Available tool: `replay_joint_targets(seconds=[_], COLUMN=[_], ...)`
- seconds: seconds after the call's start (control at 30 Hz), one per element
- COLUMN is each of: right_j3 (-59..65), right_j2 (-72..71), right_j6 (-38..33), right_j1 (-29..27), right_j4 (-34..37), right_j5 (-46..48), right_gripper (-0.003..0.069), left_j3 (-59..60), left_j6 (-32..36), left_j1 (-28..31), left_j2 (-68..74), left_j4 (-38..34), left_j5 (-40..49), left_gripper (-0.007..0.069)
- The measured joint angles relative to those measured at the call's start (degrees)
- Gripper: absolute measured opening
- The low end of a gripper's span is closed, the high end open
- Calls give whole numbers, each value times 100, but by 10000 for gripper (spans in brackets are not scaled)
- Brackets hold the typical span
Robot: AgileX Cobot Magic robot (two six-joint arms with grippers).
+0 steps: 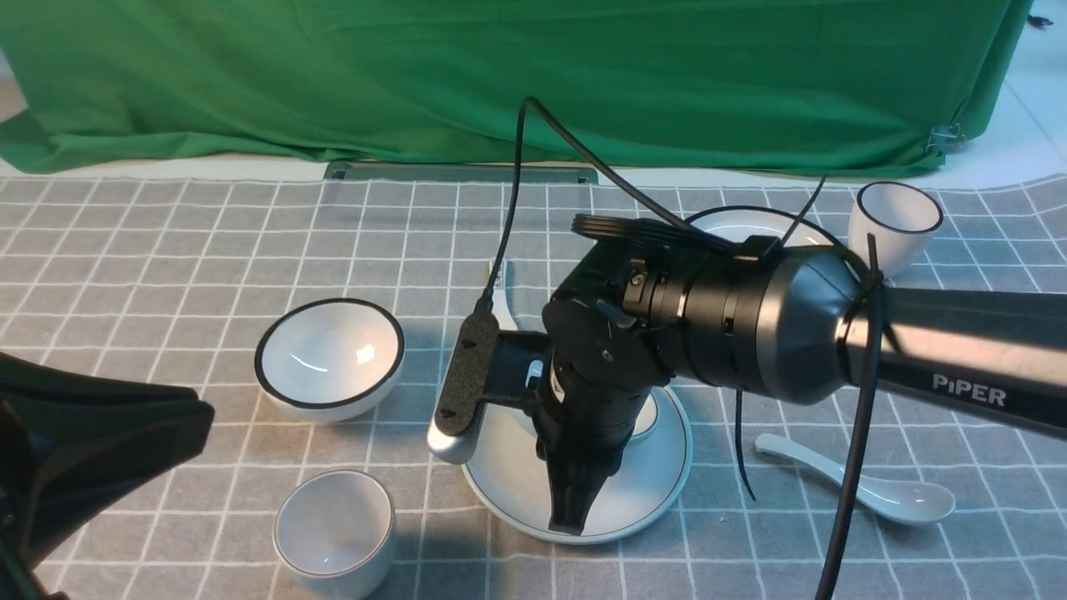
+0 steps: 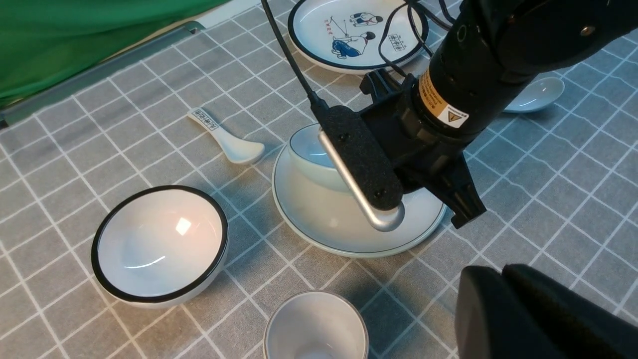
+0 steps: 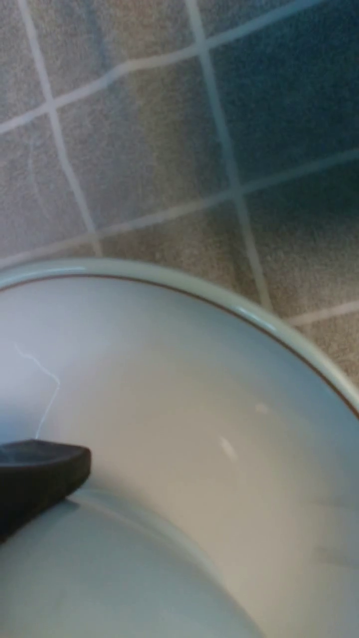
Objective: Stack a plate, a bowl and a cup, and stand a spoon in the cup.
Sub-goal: Use the right arm to put the blue rice bowl into the blue large plate in the middle, then use the left arm to grab a blue teacup
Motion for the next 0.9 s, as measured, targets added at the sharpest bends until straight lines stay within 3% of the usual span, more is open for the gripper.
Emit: replay_joint_targets(seconds=[0.1,0.3,0.5,0.6,0.63,0.7,0.83,0.9], right_j3=[0,10,10,10,-15,-76,-182,-219], right_j2=[17,173,173,132,32,-161,-852,-1426], right_j6=[7,30,68,269,404,483,603,767], right_j1=[25,153,158,169,196,264,398,440], right_j4=[-6,314,300,267,273,299,319,333], right_j5=[45,241,241,221,301,500,755,985], right_gripper=[142,321,373,457,538,585,567,484], left_j3=[0,0,0,0,0,0,0,0], left_j6=[0,0,0,0,-21,-110,-123,-123], left_j1=[0,0,0,0,0,0,0,0], left_j2=[0,0,0,0,24,122,502,905], left_j4=[-10,-151,-199,-200,-206,-219,-265,-287], left_j5=[0,0,0,39,132,270,507,645], left_gripper=[18,18,18,18,18,18,18,18])
